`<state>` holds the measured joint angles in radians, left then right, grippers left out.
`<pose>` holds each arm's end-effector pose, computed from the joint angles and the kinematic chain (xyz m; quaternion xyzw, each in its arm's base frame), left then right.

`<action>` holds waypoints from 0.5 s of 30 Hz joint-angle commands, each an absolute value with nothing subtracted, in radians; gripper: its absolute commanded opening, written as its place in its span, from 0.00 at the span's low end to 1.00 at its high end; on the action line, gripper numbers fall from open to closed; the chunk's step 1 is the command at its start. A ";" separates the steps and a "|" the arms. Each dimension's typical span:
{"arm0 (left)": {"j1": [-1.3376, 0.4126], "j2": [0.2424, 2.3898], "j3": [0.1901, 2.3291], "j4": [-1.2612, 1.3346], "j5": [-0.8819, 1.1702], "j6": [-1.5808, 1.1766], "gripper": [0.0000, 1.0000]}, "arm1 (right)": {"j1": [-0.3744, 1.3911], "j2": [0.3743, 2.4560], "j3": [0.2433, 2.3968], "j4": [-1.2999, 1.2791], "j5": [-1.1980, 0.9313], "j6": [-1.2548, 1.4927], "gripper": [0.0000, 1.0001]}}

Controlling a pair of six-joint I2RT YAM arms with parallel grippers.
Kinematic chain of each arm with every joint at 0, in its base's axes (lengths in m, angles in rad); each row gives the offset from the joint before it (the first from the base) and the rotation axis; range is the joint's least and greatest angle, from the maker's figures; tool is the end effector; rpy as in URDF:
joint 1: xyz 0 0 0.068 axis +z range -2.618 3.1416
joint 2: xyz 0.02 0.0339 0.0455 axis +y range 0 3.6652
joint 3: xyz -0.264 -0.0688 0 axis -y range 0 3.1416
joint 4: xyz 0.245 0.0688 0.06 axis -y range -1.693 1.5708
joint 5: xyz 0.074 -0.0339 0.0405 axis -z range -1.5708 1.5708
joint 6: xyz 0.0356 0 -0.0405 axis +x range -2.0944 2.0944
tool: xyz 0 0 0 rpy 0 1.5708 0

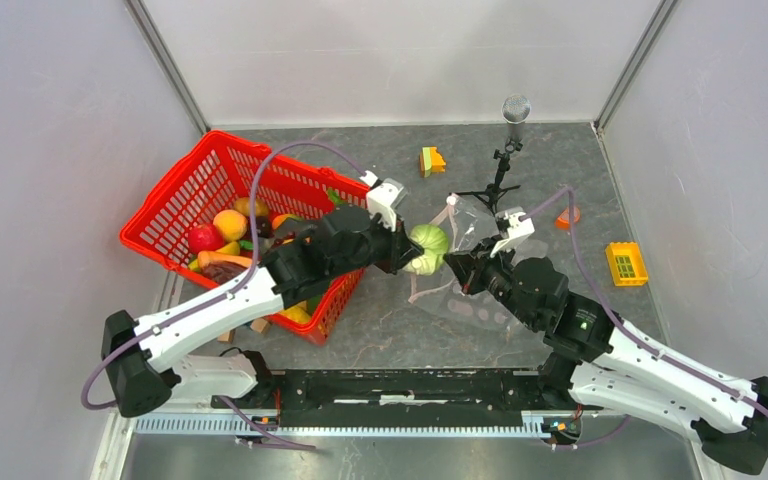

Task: Place the food in the zip-top bag and seal the zipper
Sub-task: Place the fake vegetable in the zipper food storage bag.

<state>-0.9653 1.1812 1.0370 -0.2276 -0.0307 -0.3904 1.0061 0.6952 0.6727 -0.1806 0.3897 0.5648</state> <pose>0.1562 -0.2238 0.3421 0.2257 0.7941 -0.3439 0.4474 0.1015 0.1349 0.3155 -0.0471 0.7688 0.3322 0.5444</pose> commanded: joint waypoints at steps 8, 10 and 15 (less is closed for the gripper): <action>-1.056 1.255 1.141 -0.218 -0.057 -0.331 0.26 | 1.008 0.636 0.604 -0.028 0.388 0.653 0.01; -1.057 1.256 1.142 -0.227 -0.019 -0.304 0.28 | 1.008 0.626 0.601 -0.031 0.408 0.660 0.01; -1.112 1.286 1.187 -0.341 -0.200 -0.228 0.28 | 1.008 0.593 0.576 0.023 0.412 0.671 0.01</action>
<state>-1.0538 1.2659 1.1152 -0.2951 -0.1001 -0.3191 1.0054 0.6186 0.5808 -0.0944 0.3992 0.6437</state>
